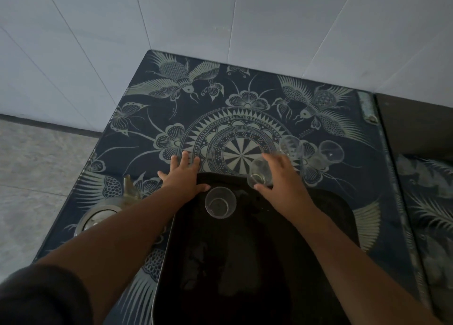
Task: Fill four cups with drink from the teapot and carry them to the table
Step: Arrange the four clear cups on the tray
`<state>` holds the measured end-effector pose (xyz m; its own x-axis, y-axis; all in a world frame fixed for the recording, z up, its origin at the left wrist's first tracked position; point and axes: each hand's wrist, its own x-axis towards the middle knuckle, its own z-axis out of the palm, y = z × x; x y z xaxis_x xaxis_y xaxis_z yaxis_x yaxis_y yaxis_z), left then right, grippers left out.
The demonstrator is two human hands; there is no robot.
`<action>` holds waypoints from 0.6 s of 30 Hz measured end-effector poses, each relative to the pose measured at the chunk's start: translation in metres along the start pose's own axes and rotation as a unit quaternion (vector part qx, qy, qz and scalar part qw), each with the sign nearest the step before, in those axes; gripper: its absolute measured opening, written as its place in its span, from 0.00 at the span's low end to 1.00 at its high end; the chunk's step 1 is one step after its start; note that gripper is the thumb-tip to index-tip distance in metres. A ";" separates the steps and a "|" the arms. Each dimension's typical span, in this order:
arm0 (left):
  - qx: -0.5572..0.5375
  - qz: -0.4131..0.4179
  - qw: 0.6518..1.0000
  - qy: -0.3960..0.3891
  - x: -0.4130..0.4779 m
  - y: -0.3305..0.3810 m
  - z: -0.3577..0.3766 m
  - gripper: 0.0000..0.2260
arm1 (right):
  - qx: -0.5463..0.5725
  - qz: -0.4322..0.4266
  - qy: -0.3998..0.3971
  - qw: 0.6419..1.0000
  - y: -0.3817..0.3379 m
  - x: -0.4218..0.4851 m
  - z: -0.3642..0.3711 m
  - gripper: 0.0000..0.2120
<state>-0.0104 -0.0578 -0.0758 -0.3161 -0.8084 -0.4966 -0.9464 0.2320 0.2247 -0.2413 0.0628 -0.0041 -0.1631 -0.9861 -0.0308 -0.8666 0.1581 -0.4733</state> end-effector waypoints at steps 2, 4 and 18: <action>0.001 0.000 1.000 0.001 0.001 0.000 0.000 0.45 | 0.005 0.003 -0.008 1.000 0.004 -0.017 0.001 0.37; 0.000 -0.002 1.000 0.003 0.002 0.000 0.001 0.45 | 0.011 0.008 -0.014 1.000 0.007 -0.033 0.004 0.39; 0.015 0.002 1.000 0.005 0.005 -0.004 0.004 0.46 | 0.000 -0.003 -0.045 0.999 0.007 -0.072 0.028 0.48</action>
<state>-0.0084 -0.0604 -0.0828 -0.3195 -0.8130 -0.4867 -0.9467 0.2515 0.2013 -0.2230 0.1339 -0.0297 -0.1148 -0.9877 -0.1059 -0.8677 0.1516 -0.4733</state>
